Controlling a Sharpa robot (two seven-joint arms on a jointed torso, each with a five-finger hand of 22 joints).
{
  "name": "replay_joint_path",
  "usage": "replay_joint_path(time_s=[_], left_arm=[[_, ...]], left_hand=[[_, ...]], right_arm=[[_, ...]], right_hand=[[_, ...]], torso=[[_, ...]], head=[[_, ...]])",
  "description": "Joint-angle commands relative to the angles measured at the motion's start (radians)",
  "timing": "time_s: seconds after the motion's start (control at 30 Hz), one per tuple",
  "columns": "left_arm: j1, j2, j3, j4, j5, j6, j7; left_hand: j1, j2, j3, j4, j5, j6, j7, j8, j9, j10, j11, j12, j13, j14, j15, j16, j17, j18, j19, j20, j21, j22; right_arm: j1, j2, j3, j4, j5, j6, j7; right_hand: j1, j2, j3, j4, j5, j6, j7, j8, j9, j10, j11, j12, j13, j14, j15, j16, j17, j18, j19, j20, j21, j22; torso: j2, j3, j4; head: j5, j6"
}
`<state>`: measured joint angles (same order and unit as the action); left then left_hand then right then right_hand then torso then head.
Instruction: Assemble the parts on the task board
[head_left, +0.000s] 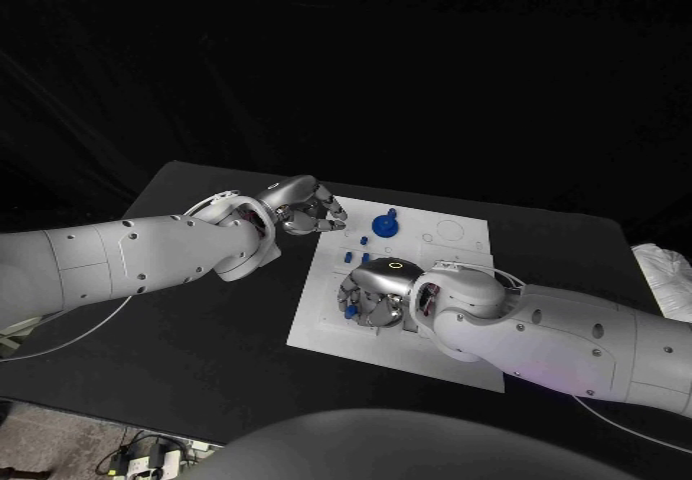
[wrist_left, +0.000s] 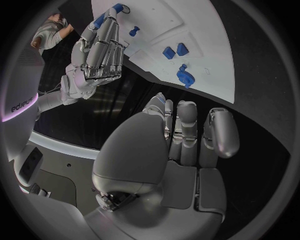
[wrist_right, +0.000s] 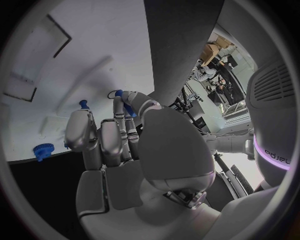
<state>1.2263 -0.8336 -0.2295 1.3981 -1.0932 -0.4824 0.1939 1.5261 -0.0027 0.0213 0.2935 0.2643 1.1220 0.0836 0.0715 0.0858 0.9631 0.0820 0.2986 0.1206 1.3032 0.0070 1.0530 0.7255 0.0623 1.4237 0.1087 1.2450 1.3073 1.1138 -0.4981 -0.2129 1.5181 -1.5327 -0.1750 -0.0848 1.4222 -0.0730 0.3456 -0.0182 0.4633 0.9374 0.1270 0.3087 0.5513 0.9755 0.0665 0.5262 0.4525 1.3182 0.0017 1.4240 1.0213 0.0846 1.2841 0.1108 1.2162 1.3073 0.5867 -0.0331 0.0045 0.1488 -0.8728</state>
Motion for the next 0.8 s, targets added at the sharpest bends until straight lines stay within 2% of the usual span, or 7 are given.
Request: replay_joint_path(time_s=[0.03, 0.5, 0.8], left_arm=[[-0.001, 0.001, 0.001, 0.003, 0.0, 0.014, -0.006], [-0.006, 0.011, 0.0, -0.006, -0.009, 0.036, -0.017], [-0.007, 0.01, 0.0, -0.005, -0.01, 0.043, -0.024]], left_hand=[[0.012, 0.002, 0.007, -0.001, 0.003, 0.006, 0.001, 0.004, -0.001, 0.002, 0.002, 0.004, -0.001, -0.005, 0.002, -0.004, -0.001, 0.007, -0.001, 0.006, -0.004, 0.171], [0.013, 0.003, 0.009, -0.001, 0.005, 0.006, 0.002, 0.004, -0.001, 0.002, 0.004, 0.004, -0.002, -0.008, 0.003, -0.008, -0.006, 0.008, -0.004, 0.006, -0.01, 0.17], [0.014, 0.003, 0.01, -0.001, 0.006, 0.006, 0.003, 0.004, -0.001, 0.002, 0.004, 0.004, -0.002, -0.008, 0.003, -0.008, -0.006, 0.008, -0.004, 0.007, -0.011, 0.169]], right_arm=[[-0.002, -0.005, 0.0, 0.005, -0.043, -0.041, -0.007], [-0.006, -0.01, 0.0, 0.008, -0.082, -0.035, -0.025], [-0.017, -0.003, 0.0, -0.004, -0.089, -0.034, -0.03]], right_hand=[[-0.008, -0.006, 0.005, -0.003, 0.008, 0.012, 0.002, 0.002, 0.05, 0.0, -0.002, -0.007, -0.001, 0.0, 0.001, 0.0, 0.003, 0.007, -0.003, 0.002, 0.003, 0.142], [-0.009, -0.009, 0.005, -0.005, 0.011, 0.016, 0.002, 0.001, 0.051, 0.002, -0.002, -0.008, -0.002, -0.001, 0.001, -0.001, 0.0, 0.008, -0.005, 0.002, 0.0, 0.141], [-0.008, -0.009, 0.006, -0.006, 0.012, 0.014, 0.002, -0.001, 0.05, 0.001, -0.001, -0.01, -0.002, -0.001, 0.001, -0.001, -0.001, 0.008, -0.006, 0.002, -0.002, 0.141]], torso=[[0.0, -0.0002, 0.0004], [0.0, 0.0002, 0.0005], [0.0, -0.0003, 0.0009]], head=[[0.003, 0.0], [-0.004, 0.0], [-0.001, 0.0]])
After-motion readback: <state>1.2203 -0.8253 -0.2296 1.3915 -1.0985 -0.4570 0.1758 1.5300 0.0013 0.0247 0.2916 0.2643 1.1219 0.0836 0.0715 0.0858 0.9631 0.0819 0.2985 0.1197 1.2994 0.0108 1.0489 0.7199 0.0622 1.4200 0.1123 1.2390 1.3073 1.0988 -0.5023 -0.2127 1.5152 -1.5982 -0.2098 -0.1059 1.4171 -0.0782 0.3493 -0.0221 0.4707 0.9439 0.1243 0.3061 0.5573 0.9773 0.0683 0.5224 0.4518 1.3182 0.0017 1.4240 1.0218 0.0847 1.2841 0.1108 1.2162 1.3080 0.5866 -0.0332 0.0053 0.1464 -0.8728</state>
